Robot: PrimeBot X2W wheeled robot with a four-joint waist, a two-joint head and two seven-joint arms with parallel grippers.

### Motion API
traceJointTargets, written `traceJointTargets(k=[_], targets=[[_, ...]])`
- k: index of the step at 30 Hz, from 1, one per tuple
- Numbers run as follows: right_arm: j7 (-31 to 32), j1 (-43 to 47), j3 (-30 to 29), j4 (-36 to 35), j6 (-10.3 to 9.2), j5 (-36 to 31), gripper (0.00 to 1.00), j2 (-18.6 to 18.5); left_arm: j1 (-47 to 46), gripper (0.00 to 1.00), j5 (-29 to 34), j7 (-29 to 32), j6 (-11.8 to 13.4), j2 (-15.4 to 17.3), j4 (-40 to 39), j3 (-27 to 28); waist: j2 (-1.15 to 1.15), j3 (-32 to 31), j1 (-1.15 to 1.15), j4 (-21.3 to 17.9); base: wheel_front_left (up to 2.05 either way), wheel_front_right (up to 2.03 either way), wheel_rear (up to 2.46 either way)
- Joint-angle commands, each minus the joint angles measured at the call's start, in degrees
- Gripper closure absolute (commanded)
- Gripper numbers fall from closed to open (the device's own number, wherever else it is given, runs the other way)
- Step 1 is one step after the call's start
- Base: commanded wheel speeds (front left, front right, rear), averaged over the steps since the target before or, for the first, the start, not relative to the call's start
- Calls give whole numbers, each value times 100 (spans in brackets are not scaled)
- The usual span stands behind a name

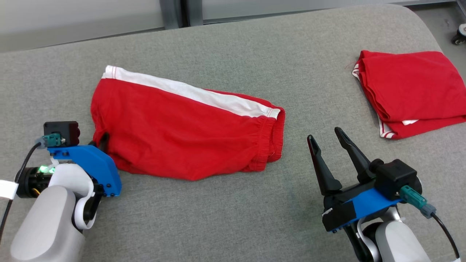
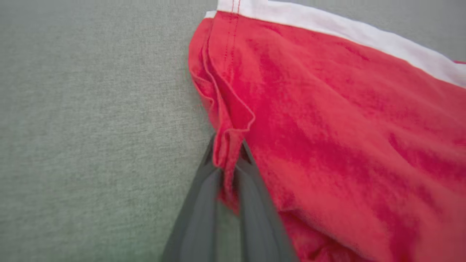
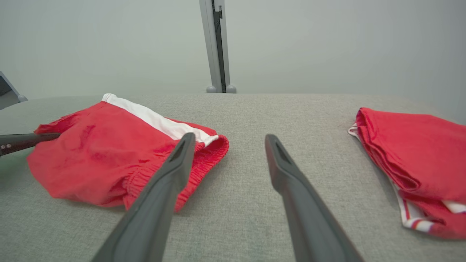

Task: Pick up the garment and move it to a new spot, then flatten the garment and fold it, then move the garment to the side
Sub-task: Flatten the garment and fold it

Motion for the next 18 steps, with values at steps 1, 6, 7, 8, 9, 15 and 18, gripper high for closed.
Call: traceJointTargets(k=[1,6,7,8,9,15,18], targets=[[-20,64,-11,-17,1,27,0,-1,91,100,-34,-70,-4,-5,-8,26,0,-38,1,22,0,0,0],[6,119,-157,6,1,-29,0,-3,269,100,-281,-435,-46,-196,-141,168,0,-237,1,177,0,0,0],[19,142,-199,9,1,-49,0,-2,342,100,-322,-519,-55,-229,-189,197,0,-289,1,218,0,0,0],[19,171,-241,16,1,-60,0,-2,419,100,-363,-604,-69,-264,-237,223,0,-344,1,263,0,0,0],[26,201,-299,20,1,-77,0,-2,517,100,-398,-686,-83,-296,-309,243,0,-402,1,312,0,0,0],[78,430,-627,39,1,-149,0,-2,1352,100,-698,-1151,11,-551,-785,402,0,-716,1,629,0,0,0],[93,508,-693,66,1,-103,0,-1,1755,100,-787,-1310,76,-702,-964,393,0,-800,1,761,0,0,0]])
